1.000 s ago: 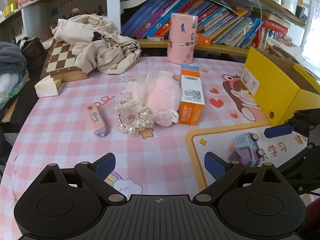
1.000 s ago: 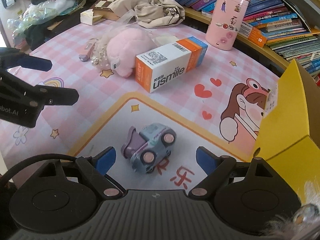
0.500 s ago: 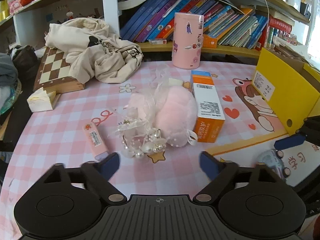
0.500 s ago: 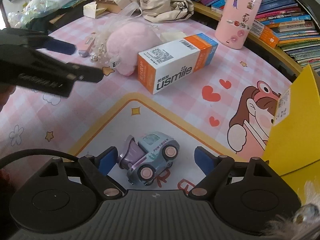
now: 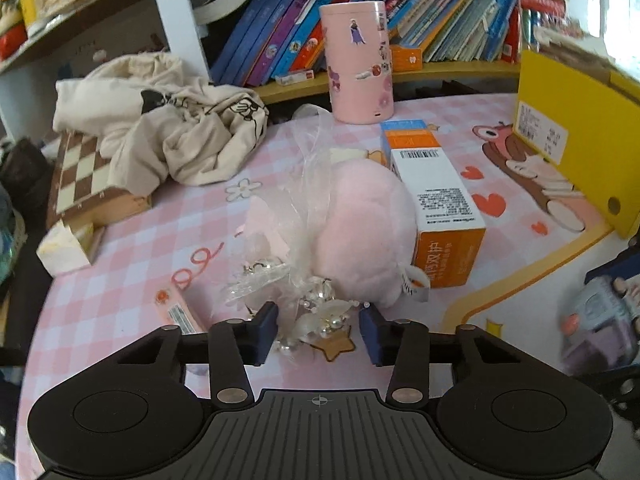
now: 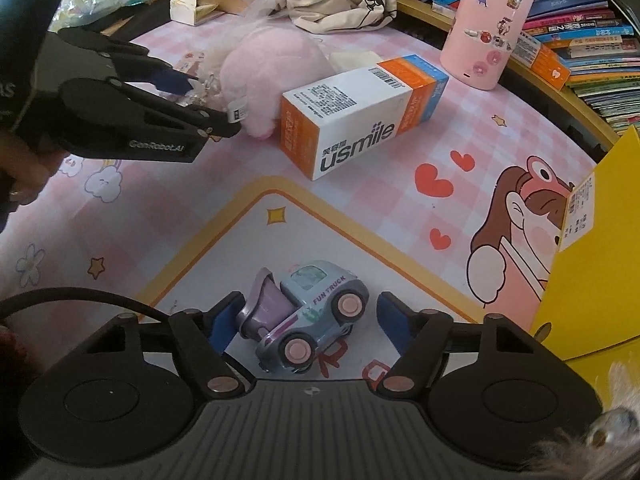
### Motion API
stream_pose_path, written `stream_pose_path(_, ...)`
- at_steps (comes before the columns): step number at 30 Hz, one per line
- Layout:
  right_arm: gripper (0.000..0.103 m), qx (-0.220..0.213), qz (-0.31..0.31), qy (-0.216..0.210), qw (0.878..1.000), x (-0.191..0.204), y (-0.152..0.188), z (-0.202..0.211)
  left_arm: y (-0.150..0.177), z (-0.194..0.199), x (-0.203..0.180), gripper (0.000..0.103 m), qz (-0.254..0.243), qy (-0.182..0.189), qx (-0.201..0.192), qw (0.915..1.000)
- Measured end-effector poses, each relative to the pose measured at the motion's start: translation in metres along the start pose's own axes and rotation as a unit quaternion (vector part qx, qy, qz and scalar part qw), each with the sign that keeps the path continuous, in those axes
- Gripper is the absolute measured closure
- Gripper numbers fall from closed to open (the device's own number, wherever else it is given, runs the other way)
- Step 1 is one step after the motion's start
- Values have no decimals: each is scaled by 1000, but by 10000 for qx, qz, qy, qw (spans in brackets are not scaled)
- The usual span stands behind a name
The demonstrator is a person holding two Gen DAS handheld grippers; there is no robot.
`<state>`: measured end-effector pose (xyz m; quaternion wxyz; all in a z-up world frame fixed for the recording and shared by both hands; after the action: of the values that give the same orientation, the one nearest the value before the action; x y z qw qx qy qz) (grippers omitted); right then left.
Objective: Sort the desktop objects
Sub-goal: 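Grasp the pearl jewelry in the clear bag with the left tool while the right tool holds the truck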
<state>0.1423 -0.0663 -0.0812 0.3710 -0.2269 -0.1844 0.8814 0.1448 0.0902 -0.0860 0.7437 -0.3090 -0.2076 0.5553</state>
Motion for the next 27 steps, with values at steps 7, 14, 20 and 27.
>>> stream_pose_path(7, 41, 10, -7, -52, 10000, 2, 0, 2, 1, 13, 6, 80, 137, 273, -52, 9995)
stream_pose_path(14, 41, -106, -31, -63, 9999, 3, 4, 14, 2, 39, -1, 81, 189, 439, -259, 9985)
stream_pose_path(20, 41, -177, -25, 4, 9998, 5, 8, 25, 2, 60, -10, 81, 191, 475, -452, 9977)
stream_pose_path(27, 41, -273, 5, 44, 9996, 9, 14, 39, 7, 83, -19, 82, 262, 476, -653, 9964)
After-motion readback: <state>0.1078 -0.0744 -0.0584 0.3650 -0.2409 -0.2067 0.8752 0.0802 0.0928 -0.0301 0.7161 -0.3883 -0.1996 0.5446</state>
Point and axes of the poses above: each gripper's, at about its wrist camera, not at the fingertips, and z roughly against the way its jaws point, x to its left, y to its underside, the point moved 2 cm from there along -z, roughly the way its jaws point, and after that the axes turned 15 degrees about y, right-handed, at the moved point
